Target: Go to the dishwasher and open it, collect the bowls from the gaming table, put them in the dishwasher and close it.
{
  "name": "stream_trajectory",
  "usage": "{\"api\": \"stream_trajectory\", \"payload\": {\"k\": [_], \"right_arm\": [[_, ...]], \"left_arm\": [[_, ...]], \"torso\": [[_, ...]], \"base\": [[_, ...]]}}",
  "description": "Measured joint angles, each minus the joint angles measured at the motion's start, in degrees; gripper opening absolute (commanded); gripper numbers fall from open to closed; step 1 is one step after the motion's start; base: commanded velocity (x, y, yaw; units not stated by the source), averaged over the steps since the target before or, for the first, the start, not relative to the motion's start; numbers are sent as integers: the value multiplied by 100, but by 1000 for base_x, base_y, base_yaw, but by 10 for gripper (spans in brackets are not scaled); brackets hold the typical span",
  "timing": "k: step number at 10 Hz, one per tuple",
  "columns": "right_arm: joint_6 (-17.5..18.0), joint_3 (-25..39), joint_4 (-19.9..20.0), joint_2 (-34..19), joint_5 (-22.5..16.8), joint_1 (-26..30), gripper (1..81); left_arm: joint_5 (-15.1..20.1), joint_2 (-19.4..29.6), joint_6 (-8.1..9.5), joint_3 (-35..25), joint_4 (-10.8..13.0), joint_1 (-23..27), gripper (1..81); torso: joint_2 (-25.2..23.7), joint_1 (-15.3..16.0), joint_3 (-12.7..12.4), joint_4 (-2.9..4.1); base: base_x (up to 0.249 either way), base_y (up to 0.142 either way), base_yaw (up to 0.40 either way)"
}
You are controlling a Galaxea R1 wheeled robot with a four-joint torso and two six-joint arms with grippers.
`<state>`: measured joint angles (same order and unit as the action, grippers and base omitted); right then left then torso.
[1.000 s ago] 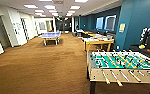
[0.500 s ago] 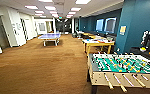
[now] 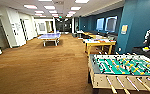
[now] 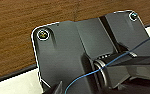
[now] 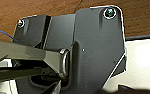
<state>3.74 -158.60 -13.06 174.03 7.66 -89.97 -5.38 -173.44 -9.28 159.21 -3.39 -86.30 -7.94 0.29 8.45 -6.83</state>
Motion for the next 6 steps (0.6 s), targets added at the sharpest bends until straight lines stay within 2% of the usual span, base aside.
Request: {"api": "stream_trajectory", "payload": {"k": [1,6], "right_arm": [[0,11,0,37,-2,-2,811],[0,20,0,26,0,-2,811]], "left_arm": [[-2,30,0,22,-2,2,811],[0,15,2,22,0,0,811]], "torso": [[0,-2,0,0],[0,-2,0,0]], "base": [[138,0,0],[138,65,0]]}}
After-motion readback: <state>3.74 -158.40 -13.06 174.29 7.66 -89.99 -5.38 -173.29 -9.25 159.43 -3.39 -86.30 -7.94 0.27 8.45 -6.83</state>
